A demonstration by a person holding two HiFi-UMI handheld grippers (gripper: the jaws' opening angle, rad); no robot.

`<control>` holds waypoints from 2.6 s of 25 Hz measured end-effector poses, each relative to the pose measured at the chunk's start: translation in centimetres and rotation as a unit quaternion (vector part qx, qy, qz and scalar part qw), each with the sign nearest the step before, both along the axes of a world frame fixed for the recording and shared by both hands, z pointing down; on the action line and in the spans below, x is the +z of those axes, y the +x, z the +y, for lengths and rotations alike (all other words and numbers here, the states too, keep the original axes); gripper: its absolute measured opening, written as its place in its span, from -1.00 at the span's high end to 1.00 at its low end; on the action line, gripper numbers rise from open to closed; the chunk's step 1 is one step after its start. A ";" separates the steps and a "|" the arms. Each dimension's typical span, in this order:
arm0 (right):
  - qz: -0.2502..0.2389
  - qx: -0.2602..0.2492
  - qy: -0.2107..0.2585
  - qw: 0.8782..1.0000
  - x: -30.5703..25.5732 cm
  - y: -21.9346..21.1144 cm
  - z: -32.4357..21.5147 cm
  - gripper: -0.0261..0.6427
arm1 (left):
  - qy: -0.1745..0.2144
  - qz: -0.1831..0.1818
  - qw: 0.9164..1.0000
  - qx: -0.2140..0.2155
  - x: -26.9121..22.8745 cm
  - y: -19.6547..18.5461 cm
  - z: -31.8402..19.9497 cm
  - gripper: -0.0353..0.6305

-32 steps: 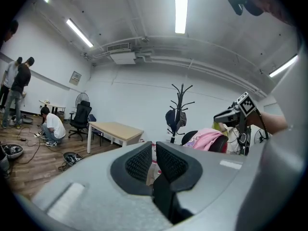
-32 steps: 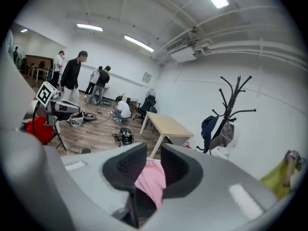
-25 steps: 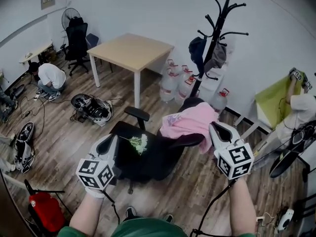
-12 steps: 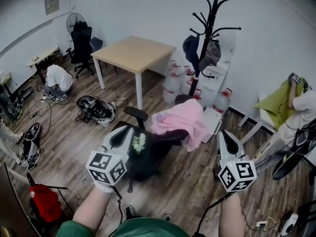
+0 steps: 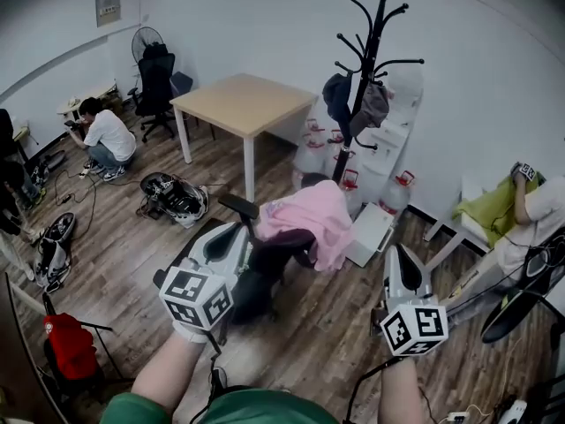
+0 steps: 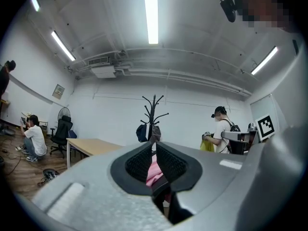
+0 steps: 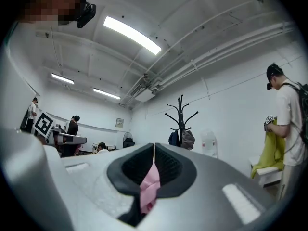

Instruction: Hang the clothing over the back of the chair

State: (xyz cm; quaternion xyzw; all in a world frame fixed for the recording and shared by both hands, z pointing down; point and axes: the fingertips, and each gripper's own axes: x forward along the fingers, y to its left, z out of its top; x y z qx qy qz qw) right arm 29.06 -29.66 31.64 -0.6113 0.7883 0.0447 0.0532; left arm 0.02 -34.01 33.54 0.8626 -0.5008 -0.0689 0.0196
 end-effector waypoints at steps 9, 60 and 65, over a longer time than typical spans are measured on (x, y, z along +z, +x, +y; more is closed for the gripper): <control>0.026 0.001 0.020 0.999 0.2 0.6 0.3 0.89 | 0.000 0.004 1.000 0.000 -0.1 1.7 1.3 0.78; 0.005 0.079 0.015 0.997 0.9 -5.3 -1.8 0.91 | -0.062 0.009 0.994 0.093 4.8 -2.6 -5.9 0.78; 0.004 0.081 0.014 0.997 0.9 -6.2 -2.3 0.91 | -0.075 0.005 0.992 0.098 6.1 -3.3 -6.5 0.78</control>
